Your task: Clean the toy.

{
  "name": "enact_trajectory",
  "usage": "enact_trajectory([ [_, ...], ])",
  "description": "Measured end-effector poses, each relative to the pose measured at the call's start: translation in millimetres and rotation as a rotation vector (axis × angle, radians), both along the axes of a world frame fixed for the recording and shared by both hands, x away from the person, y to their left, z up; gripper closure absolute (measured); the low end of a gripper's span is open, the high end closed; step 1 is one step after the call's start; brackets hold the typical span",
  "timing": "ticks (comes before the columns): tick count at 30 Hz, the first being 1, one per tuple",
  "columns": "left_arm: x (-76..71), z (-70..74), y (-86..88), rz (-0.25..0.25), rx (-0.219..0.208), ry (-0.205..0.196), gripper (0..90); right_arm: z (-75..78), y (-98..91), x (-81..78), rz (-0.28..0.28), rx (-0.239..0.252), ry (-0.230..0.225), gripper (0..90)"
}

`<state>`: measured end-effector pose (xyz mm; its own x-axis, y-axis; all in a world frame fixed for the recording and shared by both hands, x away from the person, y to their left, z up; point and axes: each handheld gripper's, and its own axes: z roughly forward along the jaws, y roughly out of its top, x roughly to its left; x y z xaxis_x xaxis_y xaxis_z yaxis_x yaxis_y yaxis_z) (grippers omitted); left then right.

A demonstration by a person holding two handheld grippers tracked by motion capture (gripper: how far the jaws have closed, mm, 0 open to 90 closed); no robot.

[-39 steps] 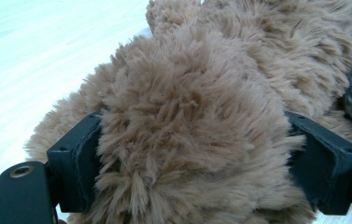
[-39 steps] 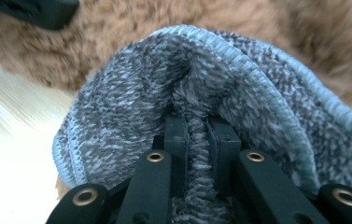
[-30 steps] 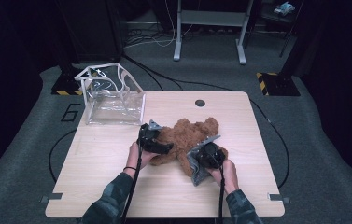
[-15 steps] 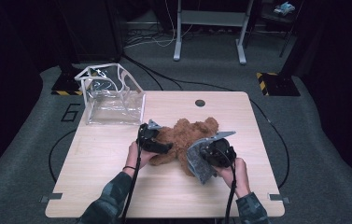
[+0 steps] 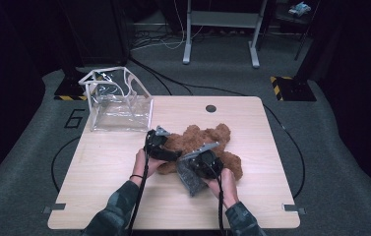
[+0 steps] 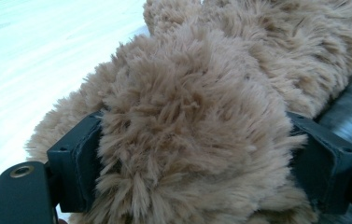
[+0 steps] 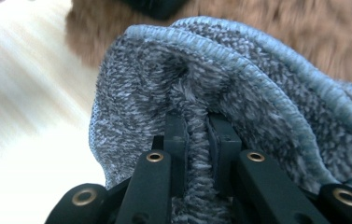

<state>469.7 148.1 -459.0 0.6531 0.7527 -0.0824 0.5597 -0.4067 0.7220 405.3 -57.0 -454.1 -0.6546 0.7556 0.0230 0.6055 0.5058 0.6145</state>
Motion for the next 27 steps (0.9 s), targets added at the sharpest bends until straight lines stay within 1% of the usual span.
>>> enact_trajectory([
  [1, 1.6, 0.8, 0.2, 0.003, -0.001, 0.008, 15.3, -1.4, -2.1, -2.4, 0.003, -0.003, 0.007, 80.6],
  [2, 3.3, 2.3, 0.4, -0.006, 0.005, 0.021, 15.3, -3.8, -5.5, -5.6, -0.002, -0.01, 0.017, 80.6],
  [3, 3.4, 3.4, 0.6, -0.013, 0.023, 0.021, 15.3, -7.5, -9.7, -9.9, -0.003, -0.013, 0.032, 80.6],
  [4, 3.1, 3.6, 0.0, -0.013, 0.024, 0.023, 15.3, -9.9, -12.0, -12.4, 0.002, -0.018, 0.043, 80.6],
  [5, 2.3, 3.6, -0.8, -0.01, 0.025, 0.018, 15.3, -13.5, -14.2, -17.6, 0.002, -0.033, 0.051, 80.6],
  [6, 2.1, 3.3, -1.2, -0.008, 0.023, 0.018, 15.3, -16.4, -15.8, -21.6, 0.006, -0.037, 0.054, 80.6],
  [8, 2.9, 2.9, 0.3, -0.011, 0.018, 0.018, 15.3, -22.2, -17.8, -27.8, 0.016, -0.053, 0.076, 80.5],
  [9, 2.6, 2.8, 0.6, -0.009, 0.016, 0.017, 15.3, -23.8, -19.2, -29.7, 0.026, -0.053, 0.093, 80.4],
  [10, 1.9, 2.4, 0.7, -0.007, 0.012, 0.016, 15.3, -23.7, -20.4, -31.5, 0.03, -0.056, 0.106, 80.3],
  [11, 0.9, 2.0, 0.4, -0.001, 0.009, 0.011, 15.3, -21.0, -20.9, -34.1, 0.015, -0.063, 0.111, 80.3],
  [12, 0.3, 1.8, 0.4, -0.002, 0.006, 0.009, 15.3, -16.6, -22.6, -35.2, 0.019, -0.06, 0.097, 80.2],
  [13, 0.0, 1.6, 0.6, -0.002, 0.007, 0.008, 15.3, -10.1, -24.7, -35.4, 0.022, -0.044, 0.086, 80.2],
  [14, -0.5, 1.1, 1.1, -0.001, 0.007, 0.003, 15.4, -5.1, -26.0, -34.9, 0.024, -0.034, 0.065, 80.2],
  [15, -0.4, 0.8, 1.3, 0.0, 0.004, 0.004, 15.3, 3.6, -26.1, -34.2, 0.021, -0.02, 0.039, 80.2],
  [16, -0.1, 0.6, 1.3, 0.004, -0.005, 0.008, 15.4, 8.3, -25.4, -32.5, 0.018, -0.01, 0.024, 80.1],
  [17, 0.0, 0.5, 1.2, 0.004, -0.005, 0.007, 15.4, 14.8, -23.1, -29.3, 0.006, 0.004, -0.006, 80.0],
  [18, 0.1, 0.5, 1.4, 0.003, -0.005, 0.007, 15.4, 19.6, -20.5, -25.9, 0.003, 0.005, -0.026, 79.9],
  [19, 0.3, 0.5, 1.4, 0.003, -0.004, 0.008, 15.4, 23.2, -15.7, -21.1, -0.009, 0.012, -0.046, 79.9],
  [20, 0.3, 0.4, 1.6, 0.005, -0.005, 0.009, 15.4, 24.8, -12.1, -15.7, -0.004, 0.016, -0.06, 79.8],
  [22, 0.9, 0.4, 2.2, 0.001, -0.002, 0.012, 15.5, 25.0, -3.8, -7.6, -0.007, 0.011, -0.071, 79.7],
  [23, 1.1, 0.4, 2.5, 0.0, 0.0, 0.013, 15.5, 22.8, 1.1, -3.1, -0.008, 0.004, -0.072, 79.6],
  [25, 1.3, 0.0, 2.3, 0.003, -0.002, 0.016, 15.6, 15.8, 8.7, 4.0, -0.002, -0.014, -0.052, 79.7],
  [27, 1.7, -0.4, 2.5, 0.001, -0.001, 0.018, 15.6, 7.4, 12.4, 6.5, 0.004, -0.031, -0.032, 79.9],
])
